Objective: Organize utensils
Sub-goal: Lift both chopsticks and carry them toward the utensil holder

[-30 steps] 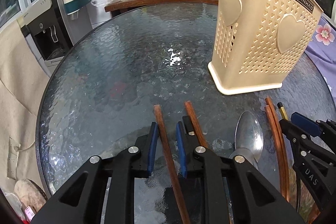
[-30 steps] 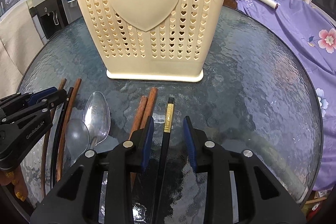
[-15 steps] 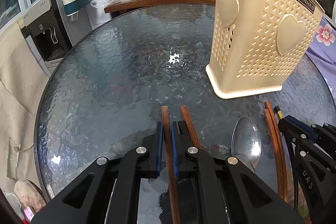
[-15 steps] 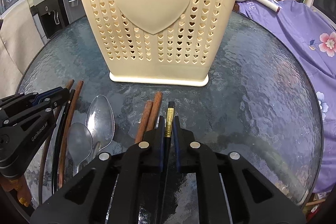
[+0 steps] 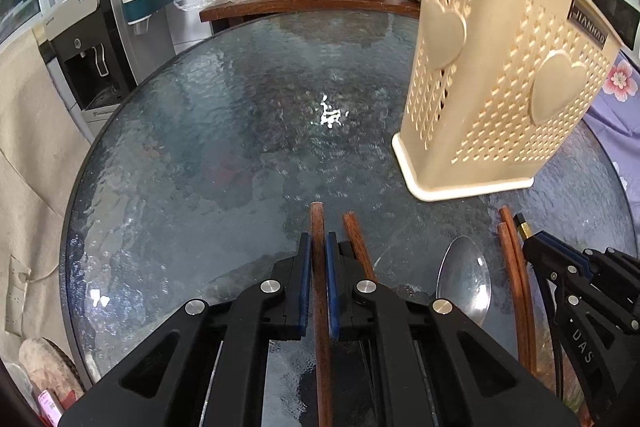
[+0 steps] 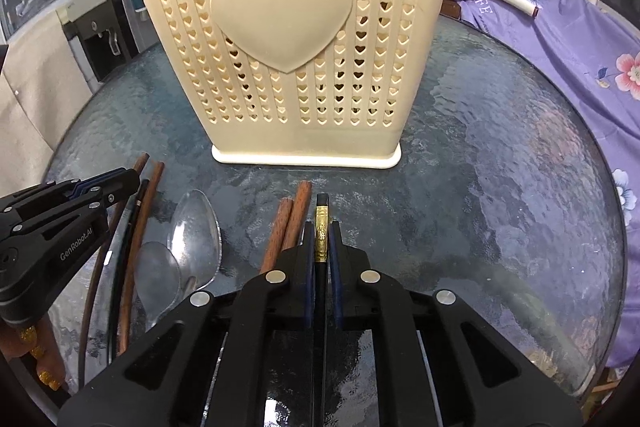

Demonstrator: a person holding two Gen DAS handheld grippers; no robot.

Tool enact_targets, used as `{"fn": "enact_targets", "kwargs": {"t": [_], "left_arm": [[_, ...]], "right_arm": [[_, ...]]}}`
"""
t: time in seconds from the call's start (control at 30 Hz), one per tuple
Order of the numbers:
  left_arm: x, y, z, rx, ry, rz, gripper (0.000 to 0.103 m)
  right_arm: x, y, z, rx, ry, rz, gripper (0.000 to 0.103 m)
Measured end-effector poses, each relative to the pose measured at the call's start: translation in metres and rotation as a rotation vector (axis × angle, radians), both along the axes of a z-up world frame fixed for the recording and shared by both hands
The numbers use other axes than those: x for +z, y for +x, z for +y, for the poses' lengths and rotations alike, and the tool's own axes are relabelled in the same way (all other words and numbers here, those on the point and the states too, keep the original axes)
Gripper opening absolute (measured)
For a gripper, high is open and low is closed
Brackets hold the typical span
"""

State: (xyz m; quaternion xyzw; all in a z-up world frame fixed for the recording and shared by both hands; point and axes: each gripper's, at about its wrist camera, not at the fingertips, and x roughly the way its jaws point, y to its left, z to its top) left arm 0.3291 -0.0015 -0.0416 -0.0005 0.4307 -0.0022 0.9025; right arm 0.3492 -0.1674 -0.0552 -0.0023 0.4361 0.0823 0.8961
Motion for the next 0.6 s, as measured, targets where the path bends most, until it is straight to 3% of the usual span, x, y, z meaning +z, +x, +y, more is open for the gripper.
{"fn": "enact_targets", "kwargs": {"t": [0.3,0.6], "left_arm": [[0.030,-0.009,0.010,-0.016,-0.044,-0.071,0.007],[0.068,-0.028,0.012,-0.067,-0.094,-0.161,0.007]], "right_arm": [[0.024,-0.001,-0.017,0.075,0.170,-0.004,0.008],[0.065,-0.017,-0.026,0.136,0.223,-0.079,0.008]]}}
